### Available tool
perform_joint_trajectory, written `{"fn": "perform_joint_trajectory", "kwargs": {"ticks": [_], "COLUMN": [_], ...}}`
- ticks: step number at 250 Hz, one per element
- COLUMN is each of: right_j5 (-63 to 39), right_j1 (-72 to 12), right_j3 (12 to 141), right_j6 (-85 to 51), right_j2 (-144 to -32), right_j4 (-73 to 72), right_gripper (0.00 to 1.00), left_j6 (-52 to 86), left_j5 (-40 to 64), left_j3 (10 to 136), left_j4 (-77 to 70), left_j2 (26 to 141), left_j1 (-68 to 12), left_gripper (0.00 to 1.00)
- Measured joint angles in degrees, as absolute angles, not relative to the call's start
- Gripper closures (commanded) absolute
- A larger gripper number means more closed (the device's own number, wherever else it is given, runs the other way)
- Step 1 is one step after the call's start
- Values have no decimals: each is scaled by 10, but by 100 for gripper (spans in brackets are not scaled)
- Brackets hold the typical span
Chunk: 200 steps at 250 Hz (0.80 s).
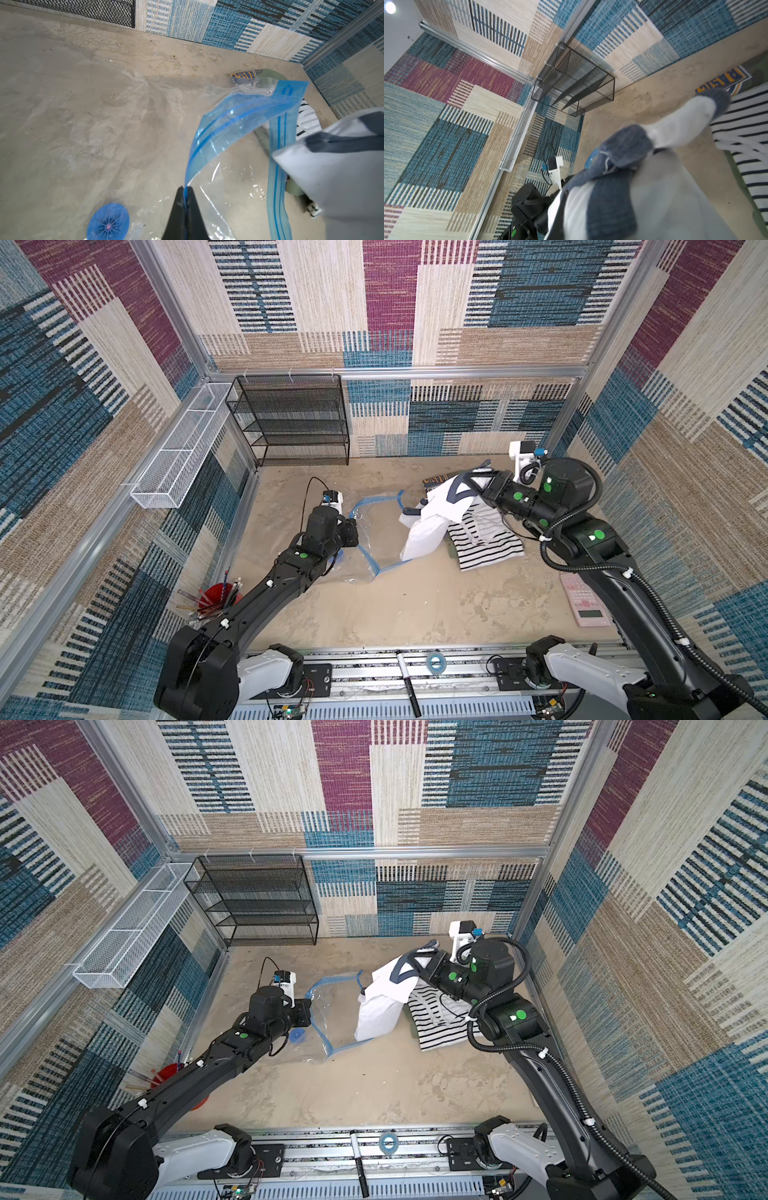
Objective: Take the tank top out of the vacuum bag
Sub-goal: Take out the tank top from the vacuum bag, then place the tank top on the tank top.
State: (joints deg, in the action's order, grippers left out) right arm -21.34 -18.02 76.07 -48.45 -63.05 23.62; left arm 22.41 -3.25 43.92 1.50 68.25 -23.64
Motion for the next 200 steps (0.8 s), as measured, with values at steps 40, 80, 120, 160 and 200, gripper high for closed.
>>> {"fn": "perform_joint_trajectory", "kwargs": {"ticks": [40,80,120,160,200], "right_j5": [-203,-192,-190,-207,-230], "right_j1": [-127,-82,-52,-36,-34], "right_j3": [769,761,751,815,906], "right_j6": [-458,-438,-437,-437,-437], "right_j2": [-668,-713,-770,-869,-963], "right_j4": [234,195,132,80,50], "right_gripper": [100,100,100,100,100], "left_j6": [224,224,224,223,218], "left_j5": [-31,-26,-21,-13,-13], "left_j3": [439,438,446,465,486], "left_j4": [23,24,29,36,37], "left_j2": [672,665,667,681,699], "left_j1": [-234,-234,-234,-234,-230], "left_gripper": [100,100,100,100,100]}}
